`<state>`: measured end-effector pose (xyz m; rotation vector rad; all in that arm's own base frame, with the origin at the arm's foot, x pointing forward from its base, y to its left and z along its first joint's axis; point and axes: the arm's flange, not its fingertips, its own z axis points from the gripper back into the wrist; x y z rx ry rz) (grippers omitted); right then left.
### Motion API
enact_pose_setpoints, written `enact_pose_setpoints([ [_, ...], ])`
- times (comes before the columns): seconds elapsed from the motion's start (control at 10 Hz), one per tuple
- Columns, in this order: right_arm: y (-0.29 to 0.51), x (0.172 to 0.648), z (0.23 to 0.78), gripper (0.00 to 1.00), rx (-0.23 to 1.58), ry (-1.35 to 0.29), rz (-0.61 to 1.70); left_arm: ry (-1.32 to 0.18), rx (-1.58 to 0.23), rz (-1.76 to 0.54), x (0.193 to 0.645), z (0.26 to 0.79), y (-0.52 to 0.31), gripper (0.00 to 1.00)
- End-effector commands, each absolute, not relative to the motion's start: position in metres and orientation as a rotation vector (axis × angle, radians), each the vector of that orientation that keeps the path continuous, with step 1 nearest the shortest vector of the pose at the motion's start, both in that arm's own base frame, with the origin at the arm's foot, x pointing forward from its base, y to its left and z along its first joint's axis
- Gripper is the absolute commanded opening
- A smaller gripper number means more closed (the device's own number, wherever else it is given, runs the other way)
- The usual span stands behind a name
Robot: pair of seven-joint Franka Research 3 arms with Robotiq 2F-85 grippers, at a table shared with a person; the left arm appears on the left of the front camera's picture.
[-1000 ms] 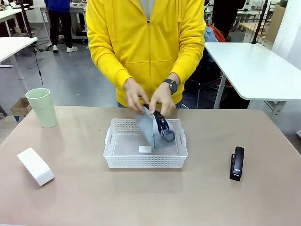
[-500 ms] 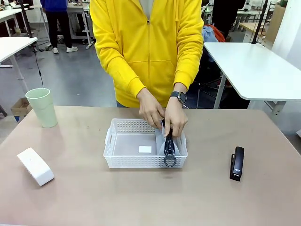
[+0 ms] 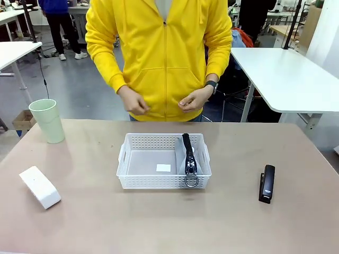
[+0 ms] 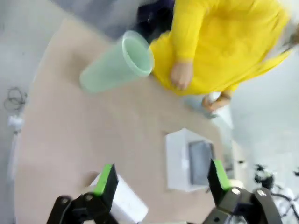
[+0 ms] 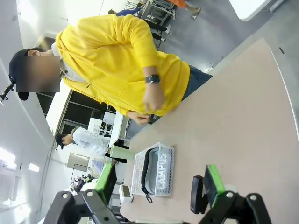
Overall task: Efficiently arrange items inside the basket to fit them all.
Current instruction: Pick up the Digital clock and place it inside the Organizing basket.
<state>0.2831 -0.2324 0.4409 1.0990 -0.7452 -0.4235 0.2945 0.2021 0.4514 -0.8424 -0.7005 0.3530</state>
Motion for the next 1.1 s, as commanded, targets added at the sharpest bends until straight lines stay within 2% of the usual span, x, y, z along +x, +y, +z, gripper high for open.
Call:
enact_pose_setpoints([
  [0.0,-0.234,0.286,0.443,1.00,1.117,-0.765,-0.427,-0.467,-0.533,0.234,0.281,0.482,0.153,1.00],
  [0.3,-0.234,0.286,0.443,1.00,1.117,-0.765,-0.427,-0.258,-0.025,-0.002,0.307,0.488,0.076,1.00],
  [0.5,-0.234,0.286,0.443,1.00,1.117,-0.765,-0.427,-0.242,0.123,-0.075,0.329,0.473,0.034,1.00],
  [0.6,-0.234,0.286,0.443,1.00,1.117,-0.765,-0.427,-0.217,0.142,-0.134,0.335,0.463,0.018,1.00],
  [0.8,-0.234,0.286,0.443,1.00,1.117,-0.765,-0.427,-0.104,0.051,-0.246,0.337,0.445,-0.005,1.00],
  [1.0,-0.234,0.286,0.443,1.00,1.117,-0.765,-0.427,0.024,-0.043,-0.235,0.338,0.431,-0.014,1.00],
])
